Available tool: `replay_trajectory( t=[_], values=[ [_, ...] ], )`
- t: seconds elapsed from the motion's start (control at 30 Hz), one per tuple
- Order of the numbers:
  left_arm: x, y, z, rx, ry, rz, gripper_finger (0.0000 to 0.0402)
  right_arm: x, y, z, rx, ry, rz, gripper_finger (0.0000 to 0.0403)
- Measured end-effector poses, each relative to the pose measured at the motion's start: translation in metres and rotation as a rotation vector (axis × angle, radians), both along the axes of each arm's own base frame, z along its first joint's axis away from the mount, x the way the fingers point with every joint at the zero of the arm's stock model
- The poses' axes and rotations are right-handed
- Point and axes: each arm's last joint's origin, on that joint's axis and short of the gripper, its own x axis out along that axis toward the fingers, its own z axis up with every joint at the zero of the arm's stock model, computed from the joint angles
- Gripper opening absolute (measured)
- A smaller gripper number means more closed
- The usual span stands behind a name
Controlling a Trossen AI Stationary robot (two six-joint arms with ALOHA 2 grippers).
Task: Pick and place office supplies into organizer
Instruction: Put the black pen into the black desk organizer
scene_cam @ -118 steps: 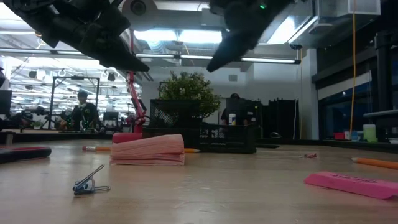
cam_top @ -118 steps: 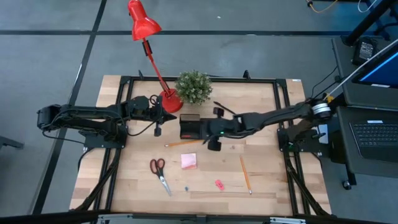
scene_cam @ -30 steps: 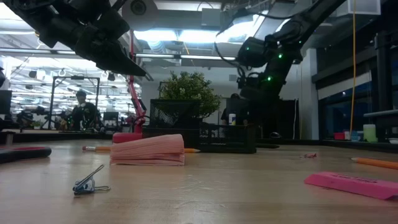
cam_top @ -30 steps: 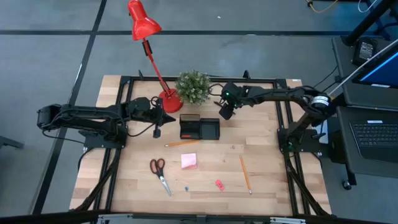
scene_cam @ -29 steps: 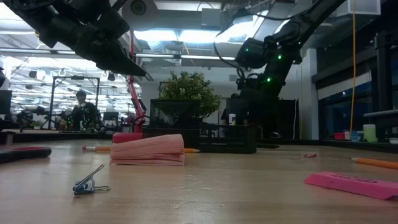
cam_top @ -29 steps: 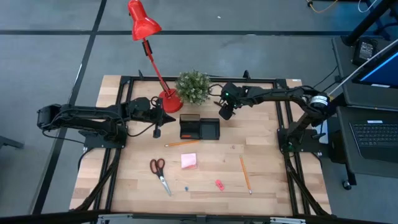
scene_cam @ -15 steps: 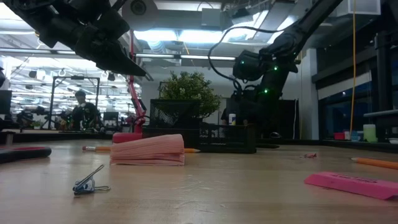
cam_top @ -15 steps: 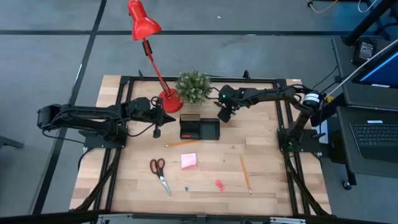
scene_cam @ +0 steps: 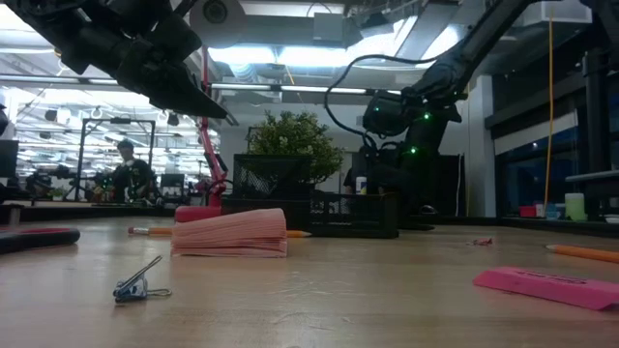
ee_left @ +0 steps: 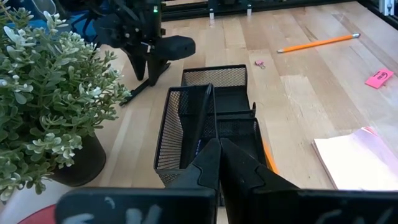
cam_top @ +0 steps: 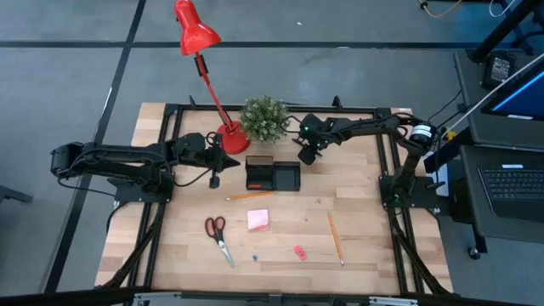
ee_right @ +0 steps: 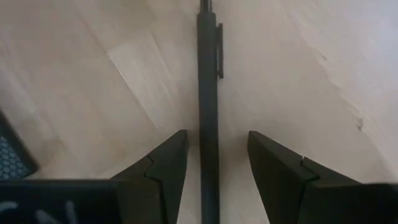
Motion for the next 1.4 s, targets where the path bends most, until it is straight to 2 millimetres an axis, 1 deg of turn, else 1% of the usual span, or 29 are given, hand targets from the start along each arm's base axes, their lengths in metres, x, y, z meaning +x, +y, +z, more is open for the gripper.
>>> replay_trajectory(
  t=[0.1,0.3,0.57,0.83,1.13,1.23,1.4],
  values=[
    [0.0,0.0001,0.0,0.001,0.0,0.002,0.0002,0.0006,-0.0001,-0.0048,0.007,0.014,0.013,0.0172],
    [0.0,0.0001,0.0,0.002,0.0,0.003,0.0003,0.0005,0.0,-0.0068,0.012,0.021,0.016,0.017],
    [0.0,0.0001,0.0,0.001,0.0,0.003,0.0002,-0.0041,-0.0037,-0.0084,0.041,0.04,0.009,0.0124],
    [0.0,0.0001,0.0,0.001,0.0,0.004,0.0001,-0.0046,-0.0039,-0.0086,0.035,0.046,0.019,0.0089],
    [0.0,0.0001,0.0,0.002,0.0,0.003,0.0001,-0.0051,-0.0037,-0.0087,0.032,0.052,0.028,0.004],
    [0.0,0.0001,0.0,0.002,0.0,0.003,0.0003,-0.0052,-0.0037,-0.0088,0.031,0.054,0.027,0.0032],
    [0.0,0.0001,0.0,0.001,0.0,0.004,0.0001,-0.0054,-0.0035,-0.0074,0.031,0.05,0.027,0.0032]
  ],
)
